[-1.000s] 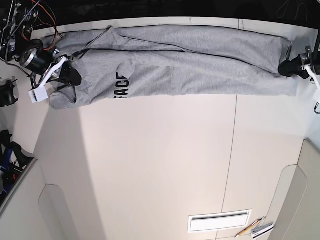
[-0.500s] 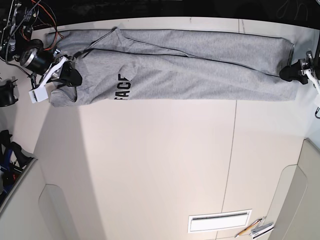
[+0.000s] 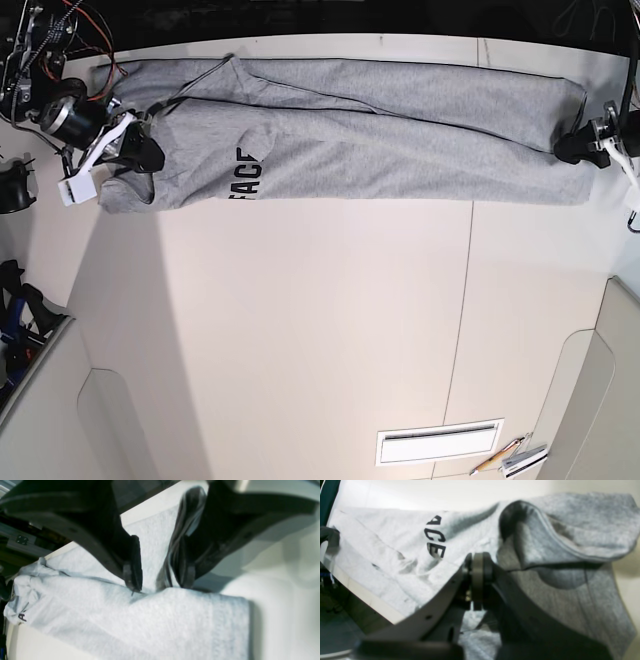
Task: Fold the T-shirt properly
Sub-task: 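Pull the hem end with the left gripper to straighten the strip, then lift the hem end with the left gripper and fold it toward the right gripper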
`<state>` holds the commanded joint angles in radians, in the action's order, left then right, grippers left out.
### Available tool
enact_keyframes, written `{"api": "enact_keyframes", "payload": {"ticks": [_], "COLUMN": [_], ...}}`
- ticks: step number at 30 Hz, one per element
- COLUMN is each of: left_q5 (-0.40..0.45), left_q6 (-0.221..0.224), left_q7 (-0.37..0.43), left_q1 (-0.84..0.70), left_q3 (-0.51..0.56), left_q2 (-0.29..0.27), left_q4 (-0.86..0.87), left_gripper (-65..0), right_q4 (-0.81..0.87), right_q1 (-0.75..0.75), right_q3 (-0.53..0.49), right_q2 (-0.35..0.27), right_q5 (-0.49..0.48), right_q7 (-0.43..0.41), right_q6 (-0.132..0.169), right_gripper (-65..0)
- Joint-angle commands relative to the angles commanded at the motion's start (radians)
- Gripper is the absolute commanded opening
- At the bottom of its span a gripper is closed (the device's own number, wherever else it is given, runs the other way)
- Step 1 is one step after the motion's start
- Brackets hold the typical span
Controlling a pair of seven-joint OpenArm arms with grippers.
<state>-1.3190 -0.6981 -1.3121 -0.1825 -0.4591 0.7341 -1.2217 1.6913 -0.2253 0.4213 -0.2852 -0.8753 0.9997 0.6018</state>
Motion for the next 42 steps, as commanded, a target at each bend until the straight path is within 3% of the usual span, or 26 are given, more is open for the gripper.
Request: {"api": "enact_keyframes", "payload": {"ticks": [10, 17, 26, 32, 38, 42], "left_q5": [0.029, 0.125, 0.154, 0.035, -0.130, -0.165], "left_q6": [0.000, 0.000, 0.000, 0.000, 0.000, 0.000], "left_q7": [0.068, 0.090, 0.020, -0.068, -0.084, -0.084], "left_q1": [0.013, 0.047, 0.047, 0.046, 0.042, -0.019], "left_q3": [0.000, 0.000, 0.000, 0.000, 0.000, 0.002], "left_q2": [0.000, 0.000, 0.013, 0.085, 0.086, 0.082], "left_q4": [0.000, 0.000, -0.002, -0.060, -0.247, -0.443], "left_gripper": [-40.0, -65.0, -65.0, -65.0, -65.0, -65.0], "right_q4": [0.000, 0.000, 0.000, 0.000, 0.000, 0.000], "right_q1": [0.000, 0.000, 0.000, 0.000, 0.001, 0.001], "right_q3": [0.000, 0.000, 0.000, 0.000, 0.000, 0.000], "right_q2": [0.000, 0.000, 0.000, 0.000, 0.000, 0.000], "right_q5": [0.000, 0.000, -0.002, -0.023, -0.022, -0.010], "right_q7": [0.004, 0.007, 0.007, 0.007, 0.007, 0.007], "right_q6": [0.000, 0.000, 0.000, 0.000, 0.000, 0.000], "right_gripper": [-65.0, -65.0, -65.0, -65.0, -65.0, -65.0]}}
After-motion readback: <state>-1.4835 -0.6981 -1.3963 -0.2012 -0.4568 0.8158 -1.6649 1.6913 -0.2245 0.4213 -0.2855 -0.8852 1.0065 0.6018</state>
